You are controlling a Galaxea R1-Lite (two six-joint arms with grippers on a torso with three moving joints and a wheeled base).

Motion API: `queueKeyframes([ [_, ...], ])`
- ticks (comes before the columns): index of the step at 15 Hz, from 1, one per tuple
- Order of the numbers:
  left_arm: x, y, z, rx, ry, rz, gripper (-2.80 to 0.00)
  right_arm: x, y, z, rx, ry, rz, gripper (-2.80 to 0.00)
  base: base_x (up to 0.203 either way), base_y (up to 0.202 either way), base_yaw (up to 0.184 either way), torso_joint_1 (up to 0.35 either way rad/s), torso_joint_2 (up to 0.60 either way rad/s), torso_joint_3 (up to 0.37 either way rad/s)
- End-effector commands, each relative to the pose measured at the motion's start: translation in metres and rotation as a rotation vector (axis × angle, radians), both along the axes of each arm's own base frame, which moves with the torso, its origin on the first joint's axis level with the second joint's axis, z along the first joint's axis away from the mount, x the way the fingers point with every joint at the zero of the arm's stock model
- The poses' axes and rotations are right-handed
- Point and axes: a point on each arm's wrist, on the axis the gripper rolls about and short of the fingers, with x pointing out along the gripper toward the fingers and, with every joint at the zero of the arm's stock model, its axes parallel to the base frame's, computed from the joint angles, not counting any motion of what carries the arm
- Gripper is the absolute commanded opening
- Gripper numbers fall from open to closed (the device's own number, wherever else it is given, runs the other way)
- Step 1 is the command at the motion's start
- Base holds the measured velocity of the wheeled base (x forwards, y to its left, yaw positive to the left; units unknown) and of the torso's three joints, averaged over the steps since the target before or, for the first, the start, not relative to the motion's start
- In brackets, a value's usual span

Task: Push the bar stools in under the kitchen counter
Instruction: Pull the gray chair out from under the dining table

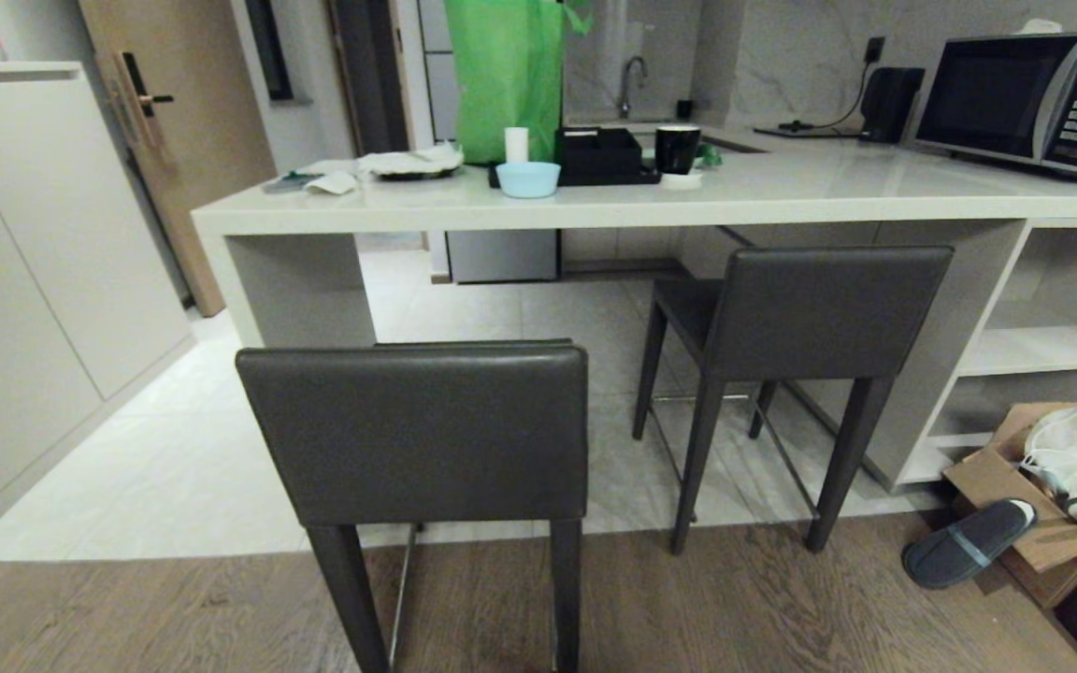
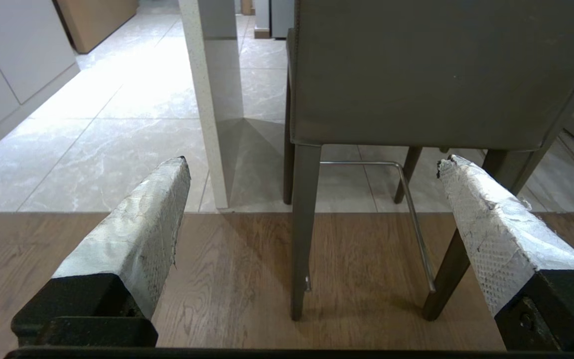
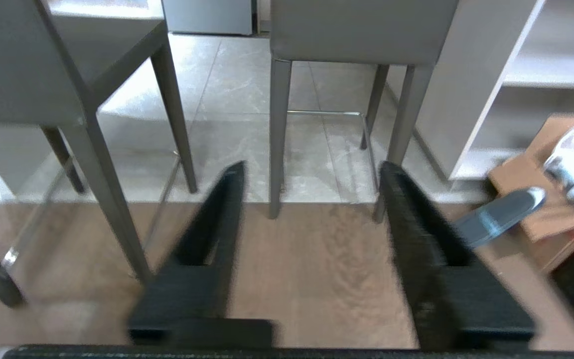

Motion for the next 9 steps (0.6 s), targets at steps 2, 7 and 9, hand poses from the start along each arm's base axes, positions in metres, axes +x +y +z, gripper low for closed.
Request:
queueKeyframes([
  [2,0.0004,0.0,-0.0008,-0.001,0.005,0.0,0.0,0.0002,-0.0005,0.0003,0.036,-0.001,-0.022,-2.8,0.0,0.0,0.0,0.0,0.0,0.0],
  [7,0.0004,0.0,-0.0008,0.0,0.005,0.001,-2.8,0.0002,-0.0005,0.0003,0.036,-0.001,-0.022,-2.8,0.0,0.0,0.0,0.0,0.0,0.0],
  [9,0.0004,0.0,-0.0008,-0.001,0.005,-0.002,-2.8,0.0002,-0.0005,0.0003,0.036,-0.001,-0.022,-2.8,0.0,0.0,0.0,0.0,0.0,0.0],
])
